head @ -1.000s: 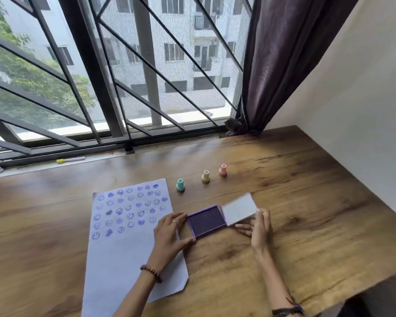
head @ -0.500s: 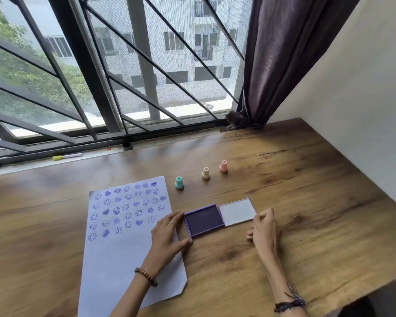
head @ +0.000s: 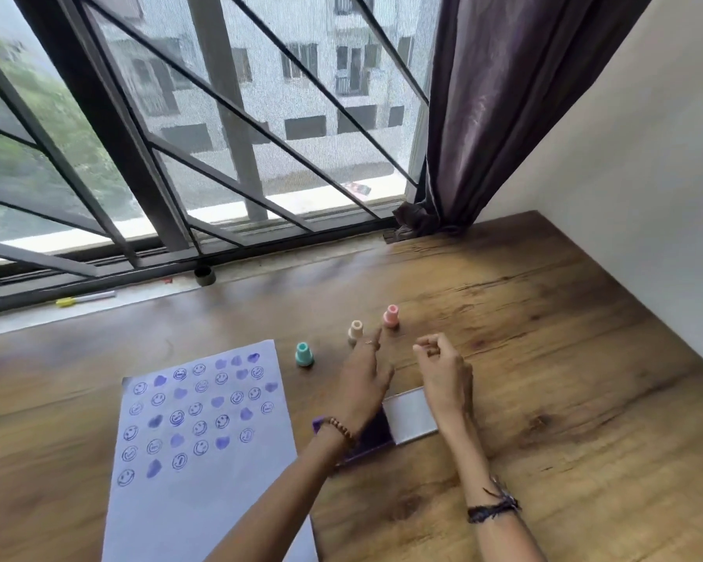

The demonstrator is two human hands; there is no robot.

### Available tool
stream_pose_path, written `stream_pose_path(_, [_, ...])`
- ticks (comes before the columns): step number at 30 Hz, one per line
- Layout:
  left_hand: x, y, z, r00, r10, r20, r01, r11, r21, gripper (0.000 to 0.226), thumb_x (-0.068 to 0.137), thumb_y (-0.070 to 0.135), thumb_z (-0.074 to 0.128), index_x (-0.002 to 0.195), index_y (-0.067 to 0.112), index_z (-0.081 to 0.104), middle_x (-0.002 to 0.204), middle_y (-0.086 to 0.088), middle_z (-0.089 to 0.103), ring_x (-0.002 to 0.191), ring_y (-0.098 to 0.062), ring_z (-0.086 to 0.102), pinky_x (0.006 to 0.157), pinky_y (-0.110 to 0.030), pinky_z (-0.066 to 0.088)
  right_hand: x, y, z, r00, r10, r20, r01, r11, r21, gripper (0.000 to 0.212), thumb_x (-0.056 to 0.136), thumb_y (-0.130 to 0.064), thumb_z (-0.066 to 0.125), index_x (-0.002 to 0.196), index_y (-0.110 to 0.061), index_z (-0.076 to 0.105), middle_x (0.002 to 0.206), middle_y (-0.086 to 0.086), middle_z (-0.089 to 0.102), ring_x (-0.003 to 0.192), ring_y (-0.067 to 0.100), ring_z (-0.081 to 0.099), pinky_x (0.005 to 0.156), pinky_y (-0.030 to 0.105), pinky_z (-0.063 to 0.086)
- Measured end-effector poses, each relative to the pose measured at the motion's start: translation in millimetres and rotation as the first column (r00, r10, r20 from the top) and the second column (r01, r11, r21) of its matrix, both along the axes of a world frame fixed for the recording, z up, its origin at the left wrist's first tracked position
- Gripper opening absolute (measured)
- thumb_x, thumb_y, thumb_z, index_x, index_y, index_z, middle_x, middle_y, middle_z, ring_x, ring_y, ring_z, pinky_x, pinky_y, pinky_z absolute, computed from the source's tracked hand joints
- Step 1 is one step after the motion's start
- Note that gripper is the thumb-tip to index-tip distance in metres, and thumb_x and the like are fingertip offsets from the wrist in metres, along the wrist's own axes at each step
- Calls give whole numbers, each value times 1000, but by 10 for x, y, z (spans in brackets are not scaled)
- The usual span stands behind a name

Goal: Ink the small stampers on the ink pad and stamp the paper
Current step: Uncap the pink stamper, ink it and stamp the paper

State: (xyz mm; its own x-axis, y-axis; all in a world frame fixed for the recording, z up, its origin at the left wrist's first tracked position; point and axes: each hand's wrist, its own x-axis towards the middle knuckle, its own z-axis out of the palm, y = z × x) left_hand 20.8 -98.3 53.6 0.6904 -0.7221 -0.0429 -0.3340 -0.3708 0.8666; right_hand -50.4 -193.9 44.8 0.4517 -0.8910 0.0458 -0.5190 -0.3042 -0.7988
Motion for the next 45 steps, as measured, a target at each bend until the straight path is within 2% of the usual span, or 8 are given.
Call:
stream_pose_path(5, [143, -475, -46, 995, 46, -88, -37, 994, 102, 52, 87, -3, 41, 135, -8, 21, 149, -23, 23, 133, -29, 30, 101, -19, 21, 317, -299, -59, 993, 106, -52, -105, 994, 21, 34, 77, -7, 68, 110, -8, 62, 111, 13, 67, 93, 30, 64, 83, 37, 49])
stream_pose_path(14, [136, -489, -151, 996, 73, -58, -73, 997, 10, 34, 85, -9, 39, 115, -1, 51, 117, -22, 51, 110, -29, 47, 94, -23, 35, 358, -281, -115, 968, 245, -56, -248, 967, -54, 20, 81, -12, 65, 101, -9, 63, 101, 13, 63, 86, 24, 65, 77, 38, 54])
stream_pose_path(19, [-97, -51, -18, 941, 155, -301, -220, 956, -195, 30, 88, 2, 48, 107, 19, 63, 108, -4, 66, 100, -12, 60, 86, -14, 45, 4, -5, 0, 962, 236, 136, -243, 969, 36, 15, 79, -20, 70, 90, -24, 61, 88, -8, 67, 74, -1, 65, 61, 11, 50])
stream_pose_path(24, [-289, 436, 43, 818, 105, -565, -308, 911, -276, 24, 85, 14, 60, 101, 31, 68, 100, 10, 73, 96, -3, 65, 78, -15, 52, -255, 404, 120, 868, 119, 482, -325, 870, 371, 16, 80, -17, 68, 94, -21, 62, 92, 4, 73, 87, 14, 71, 71, 23, 57])
stream_pose_path(29, [-323, 733, 156, 775, 39, -631, -308, 895, -323, 21, 85, 13, 59, 101, 23, 69, 102, 2, 74, 100, -15, 66, 82, -23, 54, -319, 689, 176, 809, 134, 573, -436, 790, 431, 30, 74, -36, 63, 93, -14, 66, 90, 7, 73, 85, 15, 69, 69, 22, 57])
stream_pose_path(38, [-252, 1058, 279, 871, 157, -465, -297, 922, -246, 18, 81, 17, 66, 97, 13, 70, 94, -9, 74, 83, -10, 66, 65, -10, 52, -311, 948, 194, 838, 272, 473, -462, 815, 351, 24, 74, -52, 57, 81, -31, 67, 73, -14, 70, 67, 2, 64, 70, 29, 56])
stream_pose_path(42, [-229, 1069, 231, 862, 183, -472, -318, 921, -223, 12, 79, 22, 69, 89, 16, 72, 90, -5, 75, 80, -8, 65, 68, -13, 51, -241, 1093, 168, 898, 46, 438, -287, 816, 502, 35, 90, -42, 46, 73, -17, 63, 51, -4, 59, 48, 8, 56, 59, 31, 51])
stream_pose_path(45, [-91, 1088, 124, 914, 304, -269, -346, 930, -124, 9, 78, 26, 71, 81, 18, 71, 81, 0, 73, 74, -10, 65, 68, -17, 50, -229, 1107, 178, 843, -197, 501, -287, 622, 728, 34, 95, -27, 43, 71, -10, 60, 46, -2, 56, 42, 7, 55, 45, 21, 51])
